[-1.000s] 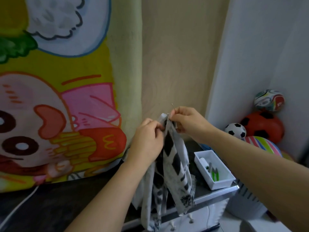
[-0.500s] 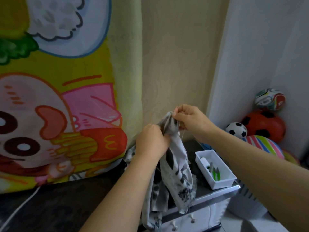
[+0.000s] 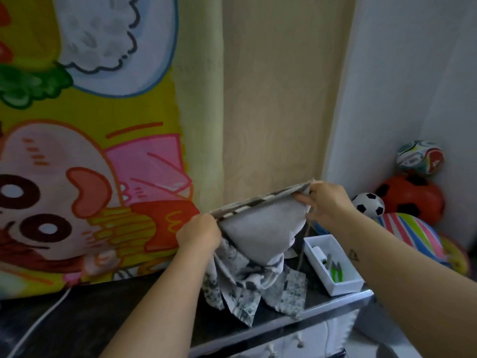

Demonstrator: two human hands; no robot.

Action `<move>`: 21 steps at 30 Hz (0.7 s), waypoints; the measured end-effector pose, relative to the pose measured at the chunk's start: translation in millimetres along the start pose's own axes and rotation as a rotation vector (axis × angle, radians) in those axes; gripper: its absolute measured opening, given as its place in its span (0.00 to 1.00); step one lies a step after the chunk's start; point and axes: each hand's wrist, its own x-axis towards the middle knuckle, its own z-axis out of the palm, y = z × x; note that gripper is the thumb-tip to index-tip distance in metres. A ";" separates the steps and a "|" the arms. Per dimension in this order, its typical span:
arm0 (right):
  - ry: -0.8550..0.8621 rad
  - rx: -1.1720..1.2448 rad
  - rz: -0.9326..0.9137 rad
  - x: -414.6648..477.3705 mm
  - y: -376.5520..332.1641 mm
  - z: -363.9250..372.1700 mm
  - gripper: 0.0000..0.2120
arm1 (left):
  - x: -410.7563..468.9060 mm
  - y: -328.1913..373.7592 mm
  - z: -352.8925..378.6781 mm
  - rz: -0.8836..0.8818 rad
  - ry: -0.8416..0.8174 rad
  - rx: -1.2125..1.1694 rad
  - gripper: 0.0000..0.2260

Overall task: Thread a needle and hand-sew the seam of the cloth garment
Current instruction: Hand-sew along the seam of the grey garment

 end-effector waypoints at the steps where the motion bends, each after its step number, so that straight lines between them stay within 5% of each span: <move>1: 0.043 -0.053 -0.082 1.6 -4.6 2.0 0.06 | 5.0 -1.0 -6.2 -0.012 -0.003 -0.044 0.12; 3: 0.181 -0.184 -0.263 1.9 -21.5 5.3 0.07 | 14.7 0.8 -21.5 -0.038 -0.009 -0.347 0.13; 7: 0.301 -0.313 -0.667 -13.3 -68.0 15.0 0.09 | 25.4 21.8 -65.6 -0.062 0.004 -1.332 0.11; 9: 0.332 -0.282 -0.840 -22.4 -91.7 18.5 0.10 | 26.4 32.1 -91.7 0.082 0.233 -1.339 0.11; 12: 0.401 -0.199 -1.053 -32.7 -112.2 19.3 0.07 | 11.4 39.8 -122.7 0.416 0.791 -1.111 0.15; 14: 0.400 -0.219 -1.088 -32.0 -108.6 15.7 0.03 | 8.5 41.3 -123.7 0.613 0.942 -0.978 0.16; 21: 0.235 -0.556 -0.503 -2.8 -37.4 -4.1 0.13 | 32.9 10.2 -49.6 0.263 -0.021 -0.290 0.15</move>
